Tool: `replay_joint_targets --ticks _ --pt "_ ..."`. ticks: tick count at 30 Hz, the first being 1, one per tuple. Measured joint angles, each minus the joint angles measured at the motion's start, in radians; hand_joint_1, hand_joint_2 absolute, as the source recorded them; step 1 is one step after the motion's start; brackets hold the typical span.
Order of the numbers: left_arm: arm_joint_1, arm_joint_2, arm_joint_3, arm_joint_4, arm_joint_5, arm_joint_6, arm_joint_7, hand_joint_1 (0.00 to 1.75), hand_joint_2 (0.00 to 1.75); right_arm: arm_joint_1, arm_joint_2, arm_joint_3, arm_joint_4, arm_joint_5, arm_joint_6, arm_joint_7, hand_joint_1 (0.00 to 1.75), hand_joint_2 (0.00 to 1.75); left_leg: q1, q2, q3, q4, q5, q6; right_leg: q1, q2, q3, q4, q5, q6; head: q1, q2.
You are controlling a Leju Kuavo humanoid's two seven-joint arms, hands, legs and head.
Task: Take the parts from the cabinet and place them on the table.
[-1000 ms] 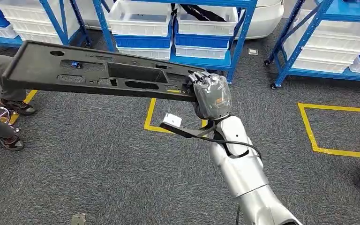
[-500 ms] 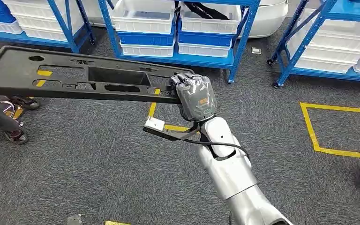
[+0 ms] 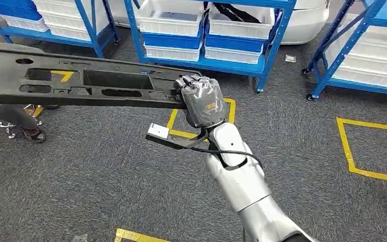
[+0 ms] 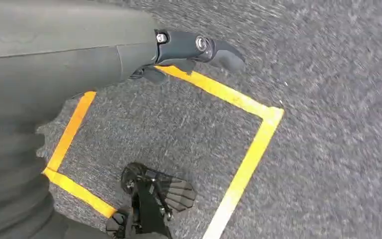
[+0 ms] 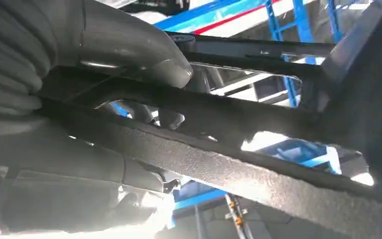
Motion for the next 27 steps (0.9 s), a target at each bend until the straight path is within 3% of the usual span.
replay_joint_targets --ticks 1,2,5,6,7,8,10,11,12,13,15,16,17,20,21,22,23,24,26,27 --pt "-0.001 -0.002 0.000 0.000 -0.003 -0.002 0.000 0.00 1.75 0.001 0.000 0.000 0.000 0.000 0.000 0.001 1.71 1.75 -0.005 0.024 0.021 -0.037 -0.005 0.004 0.010 -0.005 -0.004 0.005 -0.005 0.009 -0.001 0.000" --pt "-0.001 -0.005 0.000 0.000 -0.004 -0.003 0.000 0.00 1.75 0.001 -0.001 0.000 0.000 0.001 0.000 0.001 1.71 1.75 -0.009 0.009 0.016 -0.043 0.002 0.018 0.019 -0.009 -0.008 0.011 -0.009 0.016 0.004 0.000" --pt "-0.001 -0.005 0.000 0.000 -0.009 -0.004 0.001 0.00 1.75 0.000 0.001 0.003 0.000 0.010 0.006 0.001 1.71 1.75 -0.026 -0.012 0.002 -0.039 0.007 0.044 0.020 -0.023 -0.007 0.005 -0.002 0.039 0.008 0.000" --pt "-0.002 -0.005 -0.001 0.000 -0.011 -0.003 0.001 0.00 1.75 -0.001 0.005 0.004 0.000 0.014 0.009 0.002 1.71 1.75 -0.021 -0.021 0.007 -0.051 0.016 0.060 0.019 -0.023 -0.018 0.010 -0.008 0.047 0.008 0.000" --pt "-0.002 -0.007 -0.002 0.000 -0.013 -0.003 0.000 0.00 1.75 -0.002 0.005 0.005 0.000 0.016 0.010 0.002 1.71 1.75 -0.023 -0.025 0.007 -0.054 0.020 0.065 0.011 0.000 -0.028 0.033 -0.023 0.046 0.009 0.000" --pt "-0.004 -0.007 -0.002 0.000 -0.012 -0.002 0.000 0.00 1.75 -0.006 0.006 0.006 0.000 0.018 0.011 0.002 1.71 1.75 -0.023 -0.030 0.004 -0.054 0.024 0.074 0.011 0.023 -0.055 0.094 -0.057 0.038 0.008 0.000" --pt "-0.006 -0.006 -0.002 0.000 -0.011 0.001 -0.002 0.00 1.75 -0.006 0.006 0.008 0.006 0.021 0.018 0.006 1.71 1.75 -0.025 -0.049 -0.004 -0.054 0.027 0.079 0.009 0.040 -0.140 0.267 -0.125 0.031 0.014 0.000" --pt "-0.006 -0.006 -0.002 0.000 -0.010 0.001 -0.002 0.00 1.75 -0.006 0.006 0.008 0.012 0.024 0.018 0.008 1.71 1.75 -0.026 -0.059 -0.007 -0.054 0.029 0.081 0.012 0.045 -0.171 0.330 -0.142 0.034 0.014 0.000" --pt "-0.005 -0.006 -0.001 0.000 -0.010 0.001 -0.002 0.00 1.75 -0.006 0.006 0.009 0.017 0.026 0.019 0.012 1.71 1.75 -0.029 -0.070 -0.010 -0.054 0.030 0.082 0.013 0.047 -0.178 0.341 -0.139 0.039 0.015 0.000" --pt "-0.005 -0.007 -0.001 0.000 -0.010 0.001 -0.002 0.00 1.75 -0.006 0.006 0.009 0.021 0.029 0.019 0.016 1.71 1.75 -0.031 -0.082 -0.010 -0.054 0.032 0.082 0.014 0.048 -0.154 0.299 -0.118 0.044 0.015 0.000" --pt "-0.005 -0.008 -0.002 0.000 -0.014 0.001 -0.002 0.00 1.75 -0.009 0.008 0.009 0.026 0.031 0.019 0.018 1.71 1.75 -0.036 -0.105 -0.010 -0.054 0.035 0.079 0.018 0.062 -0.059 0.116 -0.050 0.045 0.015 0.000" --pt "-0.005 -0.010 -0.002 0.000 -0.015 0.000 -0.002 0.00 1.75 -0.013 0.010 0.010 0.026 0.032 0.019 0.019 1.71 1.75 -0.034 -0.113 -0.012 -0.054 0.038 0.077 0.022 0.100 -0.015 0.027 -0.026 0.034 0.015 0.000" --pt "-0.006 -0.014 -0.003 0.000 -0.015 -0.001 -0.002 0.00 1.75 -0.018 0.011 0.010 0.027 0.032 0.019 0.019 1.71 1.75 -0.042 -0.123 -0.015 -0.053 0.039 0.070 0.026 0.107 -0.011 0.013 -0.022 0.025 0.011 0.000" --pt "-0.002 -0.016 -0.003 0.000 -0.016 -0.002 -0.002 0.00 1.75 -0.025 0.018 0.010 0.031 0.032 0.019 0.020 1.71 1.75 -0.035 -0.143 -0.018 -0.061 0.047 0.054 0.034 0.087 -0.005 0.012 -0.018 0.016 0.015 0.000" --pt "-0.001 -0.014 -0.003 0.000 -0.016 -0.002 -0.002 0.00 1.75 -0.026 0.023 0.011 0.031 0.032 0.019 0.021 1.71 1.75 -0.040 -0.150 -0.021 -0.063 0.050 0.046 0.017 0.075 0.002 -0.002 -0.008 0.007 0.015 0.000" --pt "0.000 -0.011 -0.003 0.000 -0.016 -0.002 -0.002 0.00 1.75 -0.028 0.025 0.011 0.032 0.032 0.019 0.021 1.71 1.75 -0.037 -0.110 -0.029 -0.044 0.038 0.049 0.002 0.063 0.007 -0.013 0.001 0.003 0.011 0.000" --pt "-0.001 -0.011 -0.003 0.000 -0.016 -0.002 -0.002 0.00 1.75 -0.029 0.029 0.012 0.034 0.033 0.019 0.021 1.71 1.75 -0.037 -0.068 -0.049 0.004 0.001 0.049 0.000 0.057 0.010 -0.018 0.002 -0.017 0.005 0.000" --pt "-0.002 -0.011 -0.004 0.000 -0.016 -0.002 -0.002 0.00 1.75 -0.030 0.030 0.012 0.035 0.033 0.019 0.021 1.71 1.75 -0.036 -0.048 -0.084 0.080 -0.040 0.043 0.003 0.047 0.011 -0.018 0.002 -0.016 0.002 0.000" --pt "-0.002 -0.011 -0.004 0.000 -0.016 -0.002 -0.002 0.00 1.75 -0.027 0.030 0.012 0.039 0.034 0.019 0.022 1.71 1.75 -0.030 -0.036 -0.157 0.228 -0.097 0.030 0.007 0.025 0.009 -0.016 0.001 -0.017 0.003 0.000" --pt "-0.001 -0.011 -0.005 0.000 -0.016 -0.002 -0.002 0.00 1.75 -0.025 0.030 0.012 0.041 0.035 0.019 0.023 1.71 1.75 -0.026 -0.033 -0.169 0.252 -0.098 0.025 0.007 0.016 0.009 -0.016 0.001 -0.017 0.002 0.000"
